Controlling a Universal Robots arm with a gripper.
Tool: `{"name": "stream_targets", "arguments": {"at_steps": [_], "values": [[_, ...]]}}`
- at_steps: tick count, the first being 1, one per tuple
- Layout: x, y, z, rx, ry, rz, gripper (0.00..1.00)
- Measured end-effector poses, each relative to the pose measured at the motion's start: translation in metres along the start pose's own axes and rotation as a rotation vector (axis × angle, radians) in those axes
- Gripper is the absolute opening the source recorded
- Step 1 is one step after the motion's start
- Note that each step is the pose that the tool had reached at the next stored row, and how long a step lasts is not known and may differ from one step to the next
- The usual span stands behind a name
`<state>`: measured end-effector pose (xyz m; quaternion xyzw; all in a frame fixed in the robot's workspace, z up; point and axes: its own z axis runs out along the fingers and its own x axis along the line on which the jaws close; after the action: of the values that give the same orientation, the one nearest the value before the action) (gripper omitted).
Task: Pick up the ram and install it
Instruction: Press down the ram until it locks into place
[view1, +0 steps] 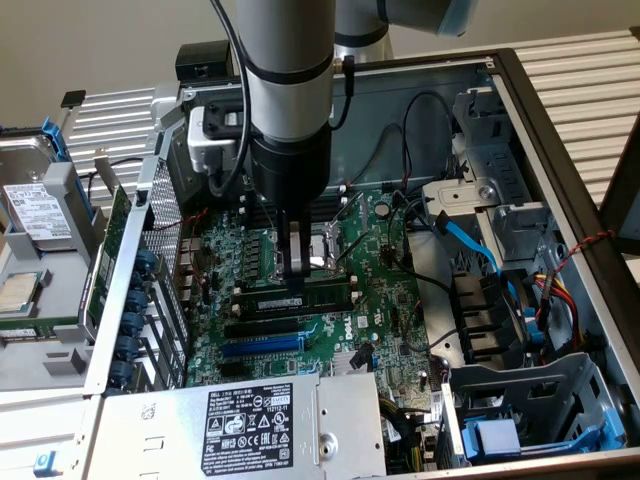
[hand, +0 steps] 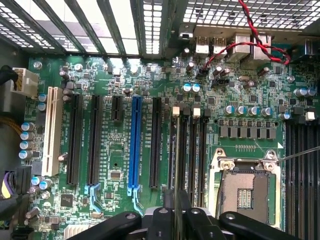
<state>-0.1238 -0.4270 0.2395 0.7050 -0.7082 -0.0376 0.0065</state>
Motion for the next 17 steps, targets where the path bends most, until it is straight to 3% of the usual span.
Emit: {"name": "stream_targets", "arguments": {"at_steps": [11,15,17], "values": [[-0.0034,0.0007,0.0023,0.0024,0.0013,0.0,0.11],[-0.0035,0.0006,0.003,0.0035,0.0086,0.0,0.11],[-0.0034,0.0005,0.004,0.0057,0.0095,-0.001,0.11]]}}
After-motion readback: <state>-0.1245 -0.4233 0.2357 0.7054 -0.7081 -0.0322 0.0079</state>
